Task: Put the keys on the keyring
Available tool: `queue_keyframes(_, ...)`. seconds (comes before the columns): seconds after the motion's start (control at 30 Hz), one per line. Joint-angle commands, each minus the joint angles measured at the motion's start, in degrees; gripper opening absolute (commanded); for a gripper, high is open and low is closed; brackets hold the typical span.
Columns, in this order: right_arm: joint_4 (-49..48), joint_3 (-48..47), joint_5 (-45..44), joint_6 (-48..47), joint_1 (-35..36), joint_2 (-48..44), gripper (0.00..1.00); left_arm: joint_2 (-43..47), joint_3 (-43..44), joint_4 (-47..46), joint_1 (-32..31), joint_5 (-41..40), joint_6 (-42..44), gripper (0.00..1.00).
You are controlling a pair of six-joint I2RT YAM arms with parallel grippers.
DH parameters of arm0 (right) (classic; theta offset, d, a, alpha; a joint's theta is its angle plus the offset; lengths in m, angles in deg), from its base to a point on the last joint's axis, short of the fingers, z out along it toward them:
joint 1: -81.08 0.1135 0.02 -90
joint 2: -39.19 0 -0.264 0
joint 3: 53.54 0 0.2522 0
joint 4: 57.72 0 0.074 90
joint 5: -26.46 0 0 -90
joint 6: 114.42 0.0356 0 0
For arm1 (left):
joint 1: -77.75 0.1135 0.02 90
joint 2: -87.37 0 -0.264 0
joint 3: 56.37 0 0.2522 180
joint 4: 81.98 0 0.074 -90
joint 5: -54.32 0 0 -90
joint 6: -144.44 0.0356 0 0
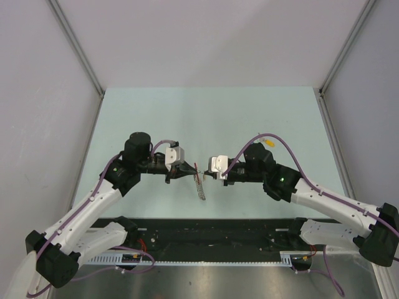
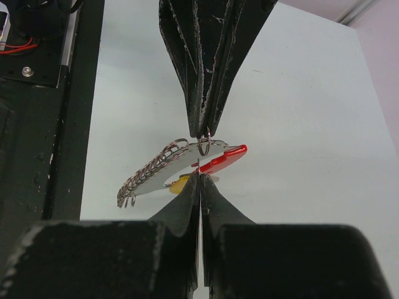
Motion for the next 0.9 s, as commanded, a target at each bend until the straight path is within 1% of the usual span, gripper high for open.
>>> queue_keyframes(0.0, -2.31, -2.90, -0.67, 0.36, 0.45, 0.09, 0.00, -0.05, 2.96, -0.36, -0.09, 3.23, 2.36, 0.01)
queue_keyframes(0.87, -2.84, -2.82, -1.37, 0.62, 0.45, 0.80, 0.00, -0.84, 3.14, -0.10, -0.17, 4.12, 2.36, 0.00)
